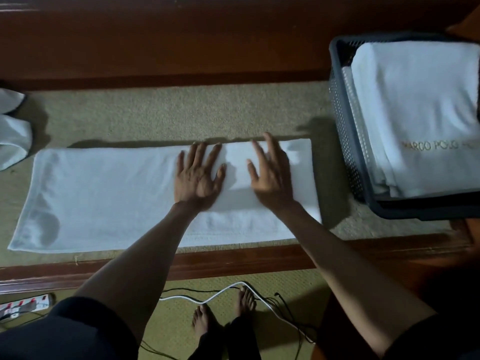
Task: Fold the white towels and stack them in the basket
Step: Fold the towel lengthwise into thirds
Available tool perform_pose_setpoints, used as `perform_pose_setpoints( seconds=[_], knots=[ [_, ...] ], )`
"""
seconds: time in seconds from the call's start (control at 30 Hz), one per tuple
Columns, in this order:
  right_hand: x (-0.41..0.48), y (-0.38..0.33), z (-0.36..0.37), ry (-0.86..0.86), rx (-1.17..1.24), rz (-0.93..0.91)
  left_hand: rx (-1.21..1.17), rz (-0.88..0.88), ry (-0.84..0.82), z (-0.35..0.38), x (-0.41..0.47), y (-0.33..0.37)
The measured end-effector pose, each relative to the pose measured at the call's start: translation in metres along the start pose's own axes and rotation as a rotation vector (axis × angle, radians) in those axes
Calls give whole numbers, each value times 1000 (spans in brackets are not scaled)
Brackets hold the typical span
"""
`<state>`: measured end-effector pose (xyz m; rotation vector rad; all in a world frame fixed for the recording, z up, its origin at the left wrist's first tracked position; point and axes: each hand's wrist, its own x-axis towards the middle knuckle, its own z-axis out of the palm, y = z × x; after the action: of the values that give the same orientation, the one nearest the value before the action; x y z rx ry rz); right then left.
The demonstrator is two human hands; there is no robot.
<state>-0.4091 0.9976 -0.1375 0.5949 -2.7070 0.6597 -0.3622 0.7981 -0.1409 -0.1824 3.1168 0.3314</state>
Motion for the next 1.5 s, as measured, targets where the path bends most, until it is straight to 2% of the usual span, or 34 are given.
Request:
perform_pose_setpoints(
  seconds=[0.07, 0.13, 0.23, 0.37, 0.47, 0.57, 0.63, 0.73, 0.87, 0.97, 1.1, 1.2, 1.27, 1.4, 1.5],
  knots=[
    [-11, -2, 8, -173, -47, -54, 1, 1, -4, 1, 0, -1],
    [-19, 15, 4, -244, -111, -92, 1, 6, -6, 0, 0, -1],
    [-15, 48, -14, -256, -147, 46, 4, 8, -3, 0, 0, -2],
    [-9, 52, -23, -354, -129, 232, 12, 5, -5, -1, -1, 0],
    [-7, 36, -22, -249, -145, 303, 12, 2, -2, -2, -2, 1],
    [-16, 8, -23, -202, -129, 171, 3, 2, -7, -1, -1, 1],
    [-32, 3, -23, -311, -92, 53, 4, 1, -8, -1, -1, 1],
    [-58, 31, -31, -413, -128, 46, 16, 3, -4, -1, -2, 1],
    [-69, 65, -54, -375, -201, 172, 13, 2, -3, -2, -3, 2],
    [-60, 55, -57, -263, -235, 223, 12, 1, 9, -1, -4, 2],
    [-30, -9, -27, -128, -49, 178, 4, -15, -11, 1, -3, -1],
    [-6, -41, 6, -181, 104, 303, -35, -5, -56, -2, -3, -5],
    [-4, -41, 23, -190, 52, 404, -28, 7, -82, -3, -6, -11],
    [-15, -34, 32, -101, -93, 313, -14, -122, -89, -14, -25, -56],
    [-14, -34, 32, -102, -123, 331, -16, -212, -72, -25, -34, -107]
  ],
)
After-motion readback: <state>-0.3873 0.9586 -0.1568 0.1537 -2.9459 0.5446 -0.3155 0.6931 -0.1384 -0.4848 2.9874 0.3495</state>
